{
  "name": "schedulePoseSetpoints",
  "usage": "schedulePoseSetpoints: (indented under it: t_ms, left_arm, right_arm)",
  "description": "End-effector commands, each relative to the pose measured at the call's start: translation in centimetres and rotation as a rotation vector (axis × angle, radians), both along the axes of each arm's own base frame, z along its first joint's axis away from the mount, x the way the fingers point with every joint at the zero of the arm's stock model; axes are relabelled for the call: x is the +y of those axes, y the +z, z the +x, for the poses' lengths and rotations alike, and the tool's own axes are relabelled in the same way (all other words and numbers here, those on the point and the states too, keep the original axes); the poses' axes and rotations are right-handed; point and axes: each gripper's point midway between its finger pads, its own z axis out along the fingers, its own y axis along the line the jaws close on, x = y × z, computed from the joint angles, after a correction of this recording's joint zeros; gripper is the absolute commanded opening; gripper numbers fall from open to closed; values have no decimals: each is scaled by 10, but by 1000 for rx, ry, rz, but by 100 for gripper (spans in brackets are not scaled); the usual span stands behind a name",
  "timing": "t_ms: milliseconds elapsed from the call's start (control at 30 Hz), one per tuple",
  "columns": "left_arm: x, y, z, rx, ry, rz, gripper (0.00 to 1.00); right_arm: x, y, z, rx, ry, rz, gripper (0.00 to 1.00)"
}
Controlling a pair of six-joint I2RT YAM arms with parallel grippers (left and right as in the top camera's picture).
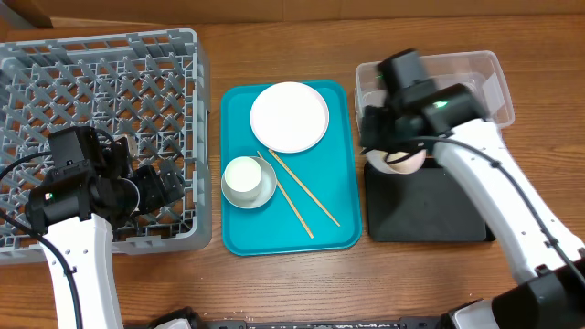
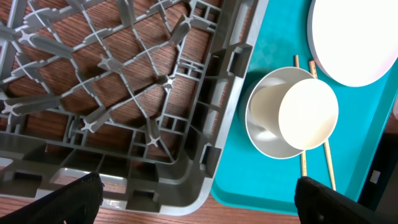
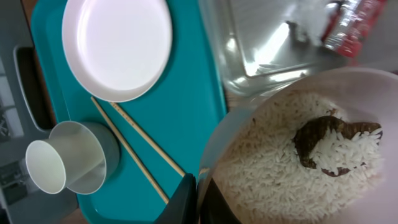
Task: Sort waste into correct bins and load items into the dishwasher
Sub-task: 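Tip the pink bowl over the black tray to dump the rice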
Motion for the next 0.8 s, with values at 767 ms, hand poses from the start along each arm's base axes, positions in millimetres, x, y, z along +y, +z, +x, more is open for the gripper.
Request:
schedulePoseSetpoints:
  t_ms: [767]
  left_arm:
    - [0, 7, 4, -25, -21, 10, 100]
  right_arm:
    - [-67, -39, -37, 28, -26, 917, 4]
